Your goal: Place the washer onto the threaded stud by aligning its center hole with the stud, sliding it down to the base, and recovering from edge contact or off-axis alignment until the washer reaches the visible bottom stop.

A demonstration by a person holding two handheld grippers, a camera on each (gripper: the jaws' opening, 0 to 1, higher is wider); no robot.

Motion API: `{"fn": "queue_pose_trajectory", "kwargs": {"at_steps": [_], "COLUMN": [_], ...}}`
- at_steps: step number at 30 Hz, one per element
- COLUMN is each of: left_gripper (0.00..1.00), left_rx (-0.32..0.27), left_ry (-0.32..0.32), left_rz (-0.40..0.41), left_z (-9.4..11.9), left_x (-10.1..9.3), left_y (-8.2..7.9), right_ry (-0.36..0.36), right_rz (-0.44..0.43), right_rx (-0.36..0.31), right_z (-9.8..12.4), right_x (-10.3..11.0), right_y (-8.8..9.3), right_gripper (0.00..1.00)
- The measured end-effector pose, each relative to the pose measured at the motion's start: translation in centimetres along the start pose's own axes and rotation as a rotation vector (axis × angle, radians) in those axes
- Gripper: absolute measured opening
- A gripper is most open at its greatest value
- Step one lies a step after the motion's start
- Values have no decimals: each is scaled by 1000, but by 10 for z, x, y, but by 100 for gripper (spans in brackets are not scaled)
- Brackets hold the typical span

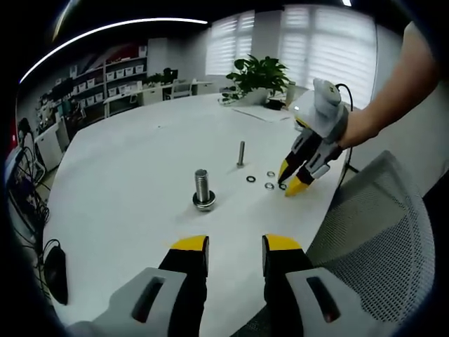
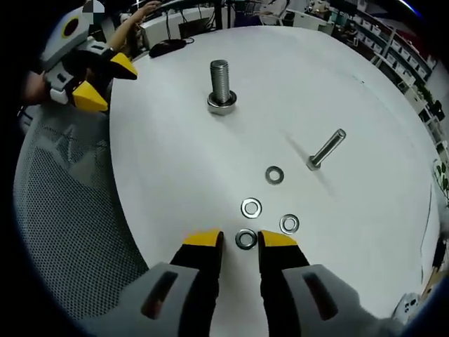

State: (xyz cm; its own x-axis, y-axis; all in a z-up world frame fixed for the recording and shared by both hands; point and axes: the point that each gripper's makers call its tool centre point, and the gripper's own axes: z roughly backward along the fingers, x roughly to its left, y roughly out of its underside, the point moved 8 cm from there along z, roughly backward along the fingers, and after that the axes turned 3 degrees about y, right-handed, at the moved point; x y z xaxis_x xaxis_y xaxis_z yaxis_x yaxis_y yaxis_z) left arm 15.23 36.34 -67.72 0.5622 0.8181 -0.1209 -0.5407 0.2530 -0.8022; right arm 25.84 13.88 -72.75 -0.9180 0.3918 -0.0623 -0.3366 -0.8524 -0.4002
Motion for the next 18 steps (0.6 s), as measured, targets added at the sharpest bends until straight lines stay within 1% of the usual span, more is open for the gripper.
{"fn": "queue_pose_trajectory", "kwargs": {"at_steps": [7, 18], "left_gripper": [28, 28], "left_rx": [0, 4], "left_ry": [0, 1], "left_rz": [1, -7], "left_z": [0, 0], "left_x": [0, -1], "left_y": [0, 0], "right_ry": [-4, -8], "right_rz": [4, 0], "right_rx": [5, 7], "right_z": [0, 1], "right_x": [0, 0], "right_y": [-1, 0], "right_gripper": [21, 21]}}
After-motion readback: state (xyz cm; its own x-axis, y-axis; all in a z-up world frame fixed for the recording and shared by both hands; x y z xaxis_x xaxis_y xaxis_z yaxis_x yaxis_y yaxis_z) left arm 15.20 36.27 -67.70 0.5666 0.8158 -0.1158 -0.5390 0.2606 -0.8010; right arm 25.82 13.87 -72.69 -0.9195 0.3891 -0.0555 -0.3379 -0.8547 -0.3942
